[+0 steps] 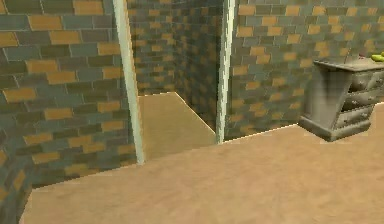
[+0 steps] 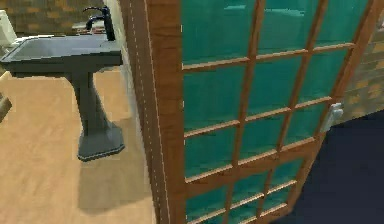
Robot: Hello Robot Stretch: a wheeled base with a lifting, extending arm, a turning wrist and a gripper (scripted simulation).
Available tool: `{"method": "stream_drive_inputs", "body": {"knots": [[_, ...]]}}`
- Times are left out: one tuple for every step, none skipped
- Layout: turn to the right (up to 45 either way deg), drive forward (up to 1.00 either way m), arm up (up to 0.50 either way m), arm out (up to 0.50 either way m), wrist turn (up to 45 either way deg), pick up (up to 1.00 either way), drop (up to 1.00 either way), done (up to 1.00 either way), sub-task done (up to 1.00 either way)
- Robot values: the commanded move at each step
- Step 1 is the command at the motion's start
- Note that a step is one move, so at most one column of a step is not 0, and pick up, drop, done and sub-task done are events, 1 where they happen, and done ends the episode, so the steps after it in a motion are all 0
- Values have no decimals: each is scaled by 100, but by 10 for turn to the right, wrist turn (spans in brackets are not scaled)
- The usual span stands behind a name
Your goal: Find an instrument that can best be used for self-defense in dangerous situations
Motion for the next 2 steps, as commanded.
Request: {"method": "stream_drive_inputs", "body": {"knots": [[0,100,0,0,0,0,0,0,0],[0,60,0,0,0,0,0,0,0]]}}
